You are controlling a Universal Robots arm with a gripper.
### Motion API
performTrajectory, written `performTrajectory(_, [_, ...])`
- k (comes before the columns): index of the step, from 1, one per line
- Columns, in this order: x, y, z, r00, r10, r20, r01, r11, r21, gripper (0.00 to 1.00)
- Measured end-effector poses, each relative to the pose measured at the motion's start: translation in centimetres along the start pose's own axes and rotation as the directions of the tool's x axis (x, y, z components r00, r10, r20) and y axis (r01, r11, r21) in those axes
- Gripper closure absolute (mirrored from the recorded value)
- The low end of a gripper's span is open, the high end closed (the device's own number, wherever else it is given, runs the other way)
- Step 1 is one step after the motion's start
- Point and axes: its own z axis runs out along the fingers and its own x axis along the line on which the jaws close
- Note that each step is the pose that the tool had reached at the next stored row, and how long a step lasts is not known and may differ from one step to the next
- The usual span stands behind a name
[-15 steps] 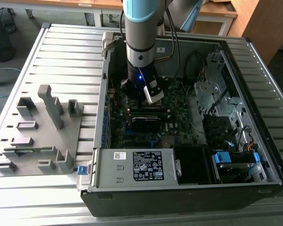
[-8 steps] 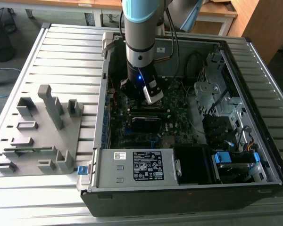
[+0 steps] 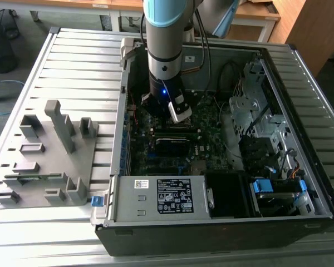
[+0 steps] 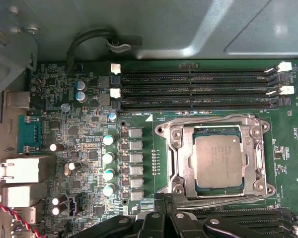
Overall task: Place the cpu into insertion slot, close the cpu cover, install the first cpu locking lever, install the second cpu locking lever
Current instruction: 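Install the second cpu locking lever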
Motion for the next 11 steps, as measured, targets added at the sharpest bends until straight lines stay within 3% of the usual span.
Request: performTrajectory(11, [0.26, -0.05, 0.38, 1.0, 0.001, -0.0001, -0.001, 1.0, 0.0003, 0.89])
